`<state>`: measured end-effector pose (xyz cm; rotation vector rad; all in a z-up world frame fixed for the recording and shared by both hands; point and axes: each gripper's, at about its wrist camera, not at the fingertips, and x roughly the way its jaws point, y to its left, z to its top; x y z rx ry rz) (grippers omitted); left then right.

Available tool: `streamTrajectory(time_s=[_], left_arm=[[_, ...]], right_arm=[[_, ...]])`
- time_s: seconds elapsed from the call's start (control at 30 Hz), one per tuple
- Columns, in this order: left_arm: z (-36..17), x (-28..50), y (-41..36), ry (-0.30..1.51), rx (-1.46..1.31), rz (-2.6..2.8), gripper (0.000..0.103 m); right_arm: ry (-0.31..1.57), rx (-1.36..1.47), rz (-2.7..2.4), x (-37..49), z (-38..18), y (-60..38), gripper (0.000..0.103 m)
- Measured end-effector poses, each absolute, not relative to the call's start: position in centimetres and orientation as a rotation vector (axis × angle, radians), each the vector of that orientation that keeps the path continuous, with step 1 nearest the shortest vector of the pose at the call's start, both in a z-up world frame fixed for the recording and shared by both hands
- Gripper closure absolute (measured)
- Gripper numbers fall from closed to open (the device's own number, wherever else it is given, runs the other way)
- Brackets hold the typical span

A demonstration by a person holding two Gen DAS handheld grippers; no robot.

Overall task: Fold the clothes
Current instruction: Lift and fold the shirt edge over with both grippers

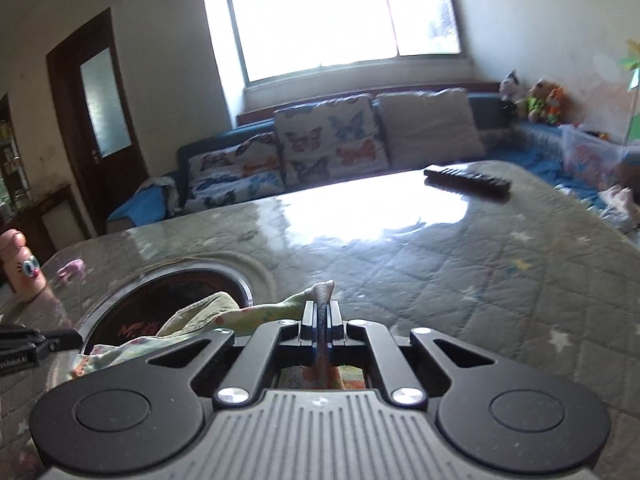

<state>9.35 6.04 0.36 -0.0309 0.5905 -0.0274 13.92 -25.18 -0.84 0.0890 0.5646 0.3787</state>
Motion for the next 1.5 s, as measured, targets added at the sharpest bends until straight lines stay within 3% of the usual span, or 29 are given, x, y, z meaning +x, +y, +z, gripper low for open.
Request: streamTrajectory(time_s=[0.23,0.67,0.97,1.2,1.5], left_arm=[[0.4,11.1,4.8,0.619,-0.014,-0.070,0.102],[-0.4,13.8,-1.5,0.692,0.096,-0.244,0.100],[-1.1,14.8,-2.2,0.711,0.084,-0.253,0.100],[-0.4,12.8,-4.0,0.663,0.116,-0.314,0.098],[-1.1,9.8,-7.2,0.645,0.153,-0.406,0.096]], right_arm=[[0.683,0.109,0.269,15.8,-4.9,-26.2,0.100],[0.584,-0.006,0.339,14.2,-2.3,-24.6,0.092],[0.669,-0.046,0.403,15.3,-4.3,-22.8,0.091],[0.644,-0.074,0.502,12.8,-3.3,-22.9,0.079],[0.664,-0.106,0.478,9.8,-4.2,-24.3,0.074]])
